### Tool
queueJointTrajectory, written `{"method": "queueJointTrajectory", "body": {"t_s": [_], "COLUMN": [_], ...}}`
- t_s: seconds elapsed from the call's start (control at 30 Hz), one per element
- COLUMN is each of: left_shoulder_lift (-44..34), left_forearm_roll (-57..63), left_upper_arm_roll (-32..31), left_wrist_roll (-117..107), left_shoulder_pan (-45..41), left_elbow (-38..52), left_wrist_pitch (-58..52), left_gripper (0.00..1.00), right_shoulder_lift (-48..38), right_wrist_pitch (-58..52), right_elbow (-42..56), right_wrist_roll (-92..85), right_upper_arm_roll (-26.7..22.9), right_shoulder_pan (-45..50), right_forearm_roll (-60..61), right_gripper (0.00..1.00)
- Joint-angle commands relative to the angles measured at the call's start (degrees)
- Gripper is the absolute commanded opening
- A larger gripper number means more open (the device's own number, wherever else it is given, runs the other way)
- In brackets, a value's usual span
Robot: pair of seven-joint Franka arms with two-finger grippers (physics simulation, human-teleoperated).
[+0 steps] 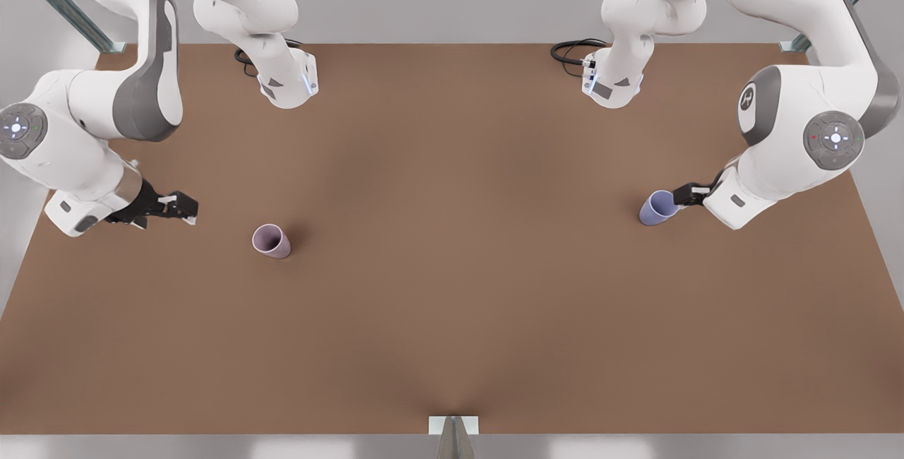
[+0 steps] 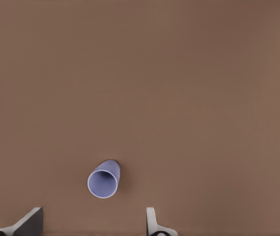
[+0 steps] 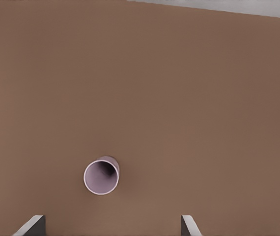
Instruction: Stack the cups, with the pink cup at the bottom and the purple cup at the top
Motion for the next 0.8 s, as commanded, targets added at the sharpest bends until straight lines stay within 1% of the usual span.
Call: {"method": "queueJointTrajectory", "body": {"t_s": [0.0, 0.1, 0.17, 0.27, 0.3, 0.37, 0.53, 0.67, 0.77], "left_shoulder_lift": [0.0, 0.6, 0.7, 0.7, 0.8, 1.2, 2.5, 2.7, 3.1], "left_forearm_roll": [0.6, 0.4, 0.3, 0.2, 0.2, 0.2, 0.2, 0.2, 0.2], "left_upper_arm_roll": [0.0, 0.0, 0.0, 0.0, 0.1, 0.3, 0.4, 0.4, 0.4], "left_wrist_roll": [0.0, 0.0, 0.0, 0.0, 0.0, 0.0, 0.0, 0.0, 0.0], "left_shoulder_pan": [0.0, 0.0, 0.0, 0.0, 0.0, 0.1, 0.1, 0.3, 0.4], "left_elbow": [0.0, -0.1, -0.4, -0.7, -0.7, -0.7, -0.6, -0.6, -0.6], "left_wrist_pitch": [0.0, 0.0, 0.0, -0.1, -0.2, -0.2, -0.4, -0.3, -0.3], "left_gripper": [1.00, 1.00, 1.00, 1.00, 1.00, 1.00, 1.00, 1.00, 1.00], "right_shoulder_lift": [0.0, -0.1, 0.8, 1.0, 1.8, 2.8, 7.6, 8.5, 11.4], "right_wrist_pitch": [0.0, 0.1, 4.3, 15.3, 17.3, 25.4, 29.5, 33.9, 35.5], "right_elbow": [-0.2, -5.3, -9.8, -20.6, -23.1, -27.5, -28.3, -31.5, -31.7], "right_wrist_roll": [0.0, -0.4, -1.7, -4.5, -4.7, -4.7, -5.5, -6.5, -7.0], "right_upper_arm_roll": [0.0, 0.3, 0.3, 0.4, 0.4, 0.5, 0.5, 0.4, 0.4], "right_shoulder_pan": [0.0, 0.0, 0.0, 0.1, 0.1, 0.8, 1.3, 1.3, 1.0], "right_forearm_roll": [0.0, 0.0, 0.3, 1.1, 1.1, 1.1, 1.1, 1.1, 1.1], "right_gripper": [1.00, 1.00, 1.00, 1.00, 1.00, 1.00, 1.00, 1.00, 1.00]}}
